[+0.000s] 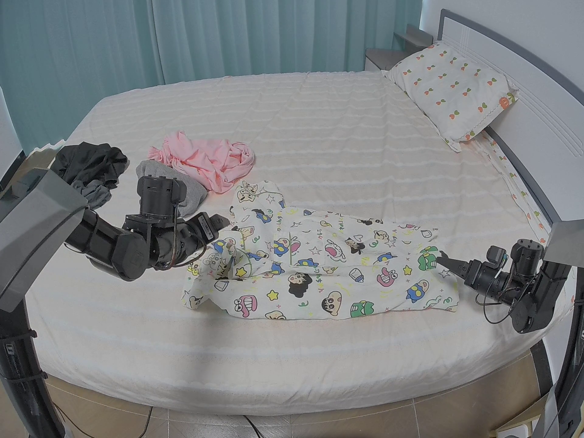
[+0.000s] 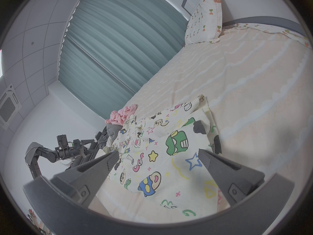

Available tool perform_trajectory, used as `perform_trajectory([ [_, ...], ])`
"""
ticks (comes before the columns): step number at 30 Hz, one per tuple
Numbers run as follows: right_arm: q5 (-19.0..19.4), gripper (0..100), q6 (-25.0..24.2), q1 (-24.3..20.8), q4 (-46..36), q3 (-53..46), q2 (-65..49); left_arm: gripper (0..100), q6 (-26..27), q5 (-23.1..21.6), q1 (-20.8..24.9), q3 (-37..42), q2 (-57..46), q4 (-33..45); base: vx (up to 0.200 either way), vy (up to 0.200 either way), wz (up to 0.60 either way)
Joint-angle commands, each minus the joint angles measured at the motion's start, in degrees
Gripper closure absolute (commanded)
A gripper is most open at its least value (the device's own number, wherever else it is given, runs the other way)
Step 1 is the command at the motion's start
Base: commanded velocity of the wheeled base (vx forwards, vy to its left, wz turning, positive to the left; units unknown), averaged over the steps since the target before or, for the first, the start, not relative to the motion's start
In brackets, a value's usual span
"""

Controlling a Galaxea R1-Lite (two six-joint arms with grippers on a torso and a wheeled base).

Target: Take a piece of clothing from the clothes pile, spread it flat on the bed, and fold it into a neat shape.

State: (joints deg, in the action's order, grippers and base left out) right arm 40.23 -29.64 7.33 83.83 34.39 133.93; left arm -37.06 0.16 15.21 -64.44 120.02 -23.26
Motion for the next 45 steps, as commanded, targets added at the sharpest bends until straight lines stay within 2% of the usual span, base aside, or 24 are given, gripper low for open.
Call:
perform_trajectory([
  [1,0.11,0,0.02,-0.47,0.1,-0.82,0.02,0,-0.21,-9.3,0.43,1.6,-4.97,10.43,0.0,0.0,0.0],
  [3,0.11,0,0.02,-0.65,0.1,-0.99,0.02,0,-0.82,-10.44,1.49,0.63,-4.7,14.73,0.0,0.0,0.0],
  [8,0.11,0,0.1,-0.73,0.19,-1.52,0.02,0,-4.25,-10.35,2.45,0.63,-1.45,14.82,0.0,0.0,0.0],
  [11,0.11,0,0.1,-0.73,0.19,-1.61,0.02,0,-4.34,-10.62,2.36,1.86,-0.84,15.0,0.0,0.0,0.0],
  [19,0.02,0,0.1,-1.09,0.19,-1.78,0.11,0,-3.72,-10.71,1.22,6.34,-0.05,13.42,0.0,0.0,0.0],
  [24,0.11,0,0.1,-1.17,0.1,-1.87,0.28,0,1.9,-10.18,0.08,10.39,1.27,12.71,0.0,0.0,0.0],
  [32,0.11,0,0.02,-0.91,-0.43,-2.13,-0.16,0,2.25,-10.35,-1.85,15.22,0.04,9.11,0.0,0.0,0.0],
  [34,0.2,0,0.02,-1.09,-0.43,-3.28,-1.47,0,1.46,-10.71,-2.12,17.59,-3.21,9.02,0.0,0.0,0.0],
  [37,-0.24,0,-0.25,-1.35,-0.43,-4.42,-2.71,0,-3.72,-10.0,-0.8,19.88,-6.46,9.11,0.0,0.0,0.0],
  [41,-0.59,0,-2.53,-1.44,0.19,-7.58,-3.85,0,-22.27,-6.66,4.39,20.41,-9.63,9.11,0.0,0.0,0.0],
  [44,-1.91,0,-6.58,-1.53,0.36,-10.57,-5.08,0,-30.97,-0.77,8.78,21.2,-9.19,8.93,0.0,0.0,0.0],
  [45,-1.91,0,-6.58,-1.53,0.36,-10.57,-5.08,0,-30.97,-0.77,8.78,21.2,-9.19,8.93,0.0,0.0,0.0],
])
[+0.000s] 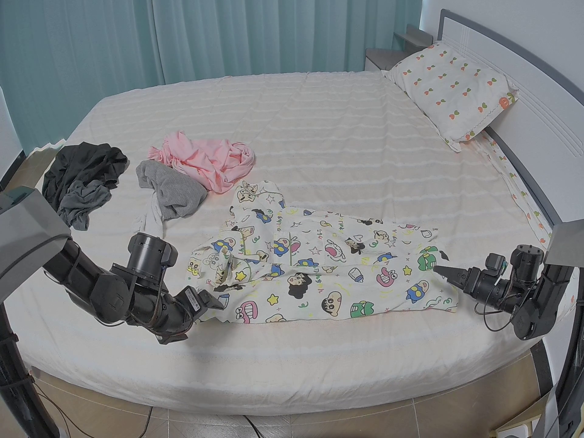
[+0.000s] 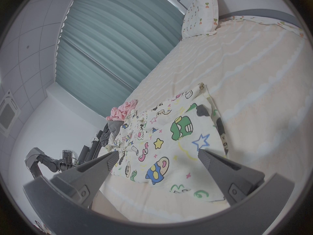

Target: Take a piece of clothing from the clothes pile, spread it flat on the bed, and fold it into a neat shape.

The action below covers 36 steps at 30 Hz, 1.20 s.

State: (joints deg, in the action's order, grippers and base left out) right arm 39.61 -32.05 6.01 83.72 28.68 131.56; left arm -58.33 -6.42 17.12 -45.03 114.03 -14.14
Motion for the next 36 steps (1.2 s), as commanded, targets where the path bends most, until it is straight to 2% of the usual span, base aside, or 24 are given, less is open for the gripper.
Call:
perform_trajectory([
  [1,-4.19,0,-6.27,-0.47,1.0,-6.36,-2.89,0,-12.86,8.8,8.64,2.49,-2.85,-0.36,0.0,0.0,0.0],
  [3,-8.76,0,-8.12,-1.53,3.29,-8.29,-2.45,0,-16.46,9.94,10.13,3.02,-1.79,-1.15,0.0,0.0,0.0],
  [5,-10.69,0,-8.64,-2.23,5.66,-10.32,-2.19,0,-18.84,10.47,10.22,3.02,-1.18,-2.65,0.0,0.0,0.0],
  [8,-11.22,0,-8.64,-3.37,5.84,-11.46,-2.36,0,-20.07,11.61,10.13,3.02,-0.3,-4.05,0.0,0.0,0.0],
  [10,-11.22,0,-8.56,-4.6,5.84,-11.72,-2.19,0,-20.15,15.48,9.69,2.76,2.95,-5.55,0.0,0.0,0.0],
  [14,-11.13,0,-8.38,-4.78,5.84,-12.34,-2.1,0,-20.15,18.29,8.81,2.49,6.03,-8.8,0.0,0.0,0.0],
  [19,-10.95,0,-8.03,-4.87,5.84,-13.22,-2.19,0,-20.15,18.55,7.67,1.97,8.23,-15.48,0.0,0.0,0.0],
  [24,-11.13,0,-8.03,-5.13,5.84,-13.57,-2.19,0,-20.07,18.9,7.67,0.47,10.69,-18.47,0.0,0.0,0.0],
  [28,-11.39,0,-8.2,-6.01,5.92,-14.62,-2.1,0,-19.98,21.63,7.49,-0.41,13.23,-20.05,0.0,0.0,0.0],
  [29,-11.31,0,-8.29,-6.27,5.92,-14.89,-2.19,100,-19.89,22.77,6.88,-0.58,13.85,-21.02,0.0,0.0,0.0],
  [33,-11.66,0,-8.56,-6.89,5.92,-15.06,-2.01,100,-19.45,23.12,5.91,0.03,14.2,-22.77,0.0,0.0,0.0],
  [36,-14.12,0,-9.0,-7.42,5.84,-14.71,-1.75,100,-17.43,24.18,5.82,0.56,13.85,-22.69,0.0,0.0,0.0],
])
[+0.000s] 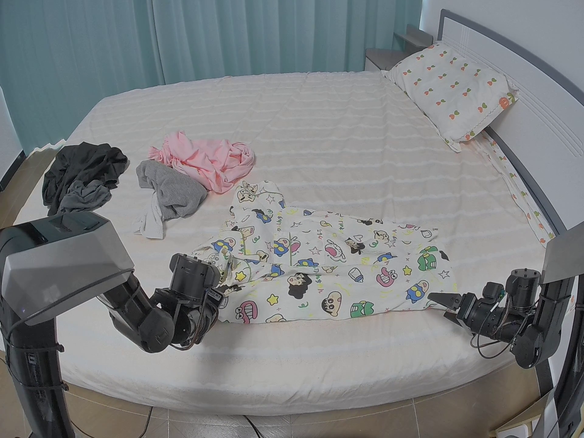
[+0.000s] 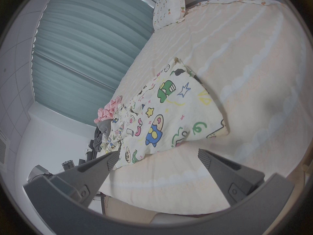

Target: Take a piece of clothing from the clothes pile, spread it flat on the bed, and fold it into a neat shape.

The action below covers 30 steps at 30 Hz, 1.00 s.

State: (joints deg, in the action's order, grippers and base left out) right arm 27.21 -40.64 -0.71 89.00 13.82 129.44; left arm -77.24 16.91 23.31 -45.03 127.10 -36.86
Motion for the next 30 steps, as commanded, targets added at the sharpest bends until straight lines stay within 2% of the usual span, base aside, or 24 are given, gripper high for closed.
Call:
perform_trajectory([
  [1,-2.07,0,-0.58,-0.87,0.56,0.24,0.37,100,1.65,1.02,-0.37,0.74,0.78,0.04,0.0,0.0,0.0],
  [2,-4.27,0,-1.9,-2.28,0.56,0.5,0.64,100,2.62,2.95,-0.37,1.26,0.69,-0.23,0.0,0.0,0.0],
  [3,-4.27,0,-1.9,-2.28,0.56,0.5,0.64,100,2.62,2.95,-0.37,1.26,0.69,-0.23,0.0,0.0,0.0],
  [4,-8.4,0,-4.18,-4.48,0.56,1.29,1.17,100,4.2,5.24,-0.46,1.61,0.61,-0.93,0.0,0.0,0.0],
  [8,-15.43,0,-6.82,-8.79,0.56,1.73,2.22,100,6.4,6.29,-0.81,3.02,0.52,-3.74,0.0,0.0,0.0],
  [12,-16.93,0,-8.05,-10.37,0.47,1.56,2.31,100,8.86,6.47,-0.9,5.22,0.52,-7.61,0.0,0.0,0.0],
  [18,-19.74,0,-8.14,-10.1,0.47,2.44,4.42,100,11.41,6.38,-1.25,7.59,0.25,-11.91,0.0,0.0,0.0],
  [24,-20.0,0,-8.14,-8.96,-0.41,6.3,6.35,100,11.5,6.29,-1.69,7.68,0.34,-12.27,0.0,0.0,0.0],
  [30,-19.91,0,-8.05,-8.17,-6.12,11.14,6.61,100,11.5,6.21,-1.6,7.41,0.25,-12.27,0.0,0.0,0.0],
])
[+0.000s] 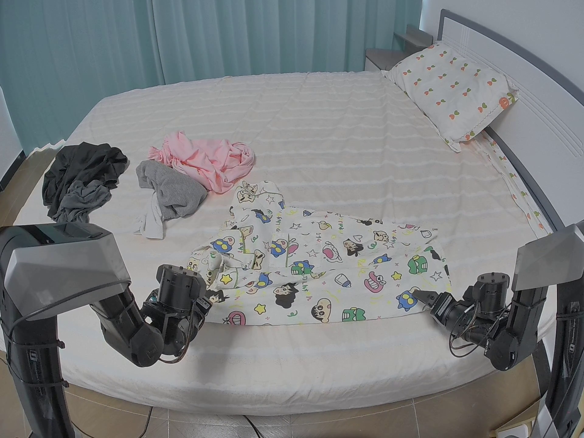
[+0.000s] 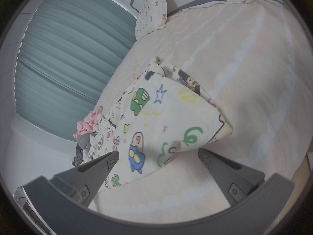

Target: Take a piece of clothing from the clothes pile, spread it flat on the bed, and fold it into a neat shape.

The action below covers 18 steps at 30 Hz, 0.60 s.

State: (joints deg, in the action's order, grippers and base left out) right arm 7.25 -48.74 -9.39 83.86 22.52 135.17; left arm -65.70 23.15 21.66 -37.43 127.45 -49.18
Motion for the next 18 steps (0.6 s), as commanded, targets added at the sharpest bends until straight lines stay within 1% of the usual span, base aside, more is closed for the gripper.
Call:
perform_trajectory([
  [1,0.04,0,0.05,0.6,-1.07,2.8,0.89,100,-0.05,-0.03,0.05,-0.28,-0.1,0.05,0.0,0.0,0.0],
  [5,0.13,0,0.13,0.69,-2.74,4.55,1.59,100,-0.05,-0.03,0.05,-0.28,-0.1,0.05,0.0,0.0,0.0],
  [6,0.22,100,0.13,0.69,-3.53,4.99,1.76,100,-0.05,-0.03,0.05,-0.28,-0.1,0.05,0.0,0.0,0.0],
  [13,0.22,100,0.22,1.04,-4.14,4.82,1.85,100,0.04,-0.03,0.05,0.07,-0.1,0.13,0.0,0.0,0.0],
  [18,0.22,100,0.22,1.3,-3.79,3.15,1.15,100,1.62,-0.03,0.05,1.21,-0.36,0.13,0.0,0.0,0.0],
])
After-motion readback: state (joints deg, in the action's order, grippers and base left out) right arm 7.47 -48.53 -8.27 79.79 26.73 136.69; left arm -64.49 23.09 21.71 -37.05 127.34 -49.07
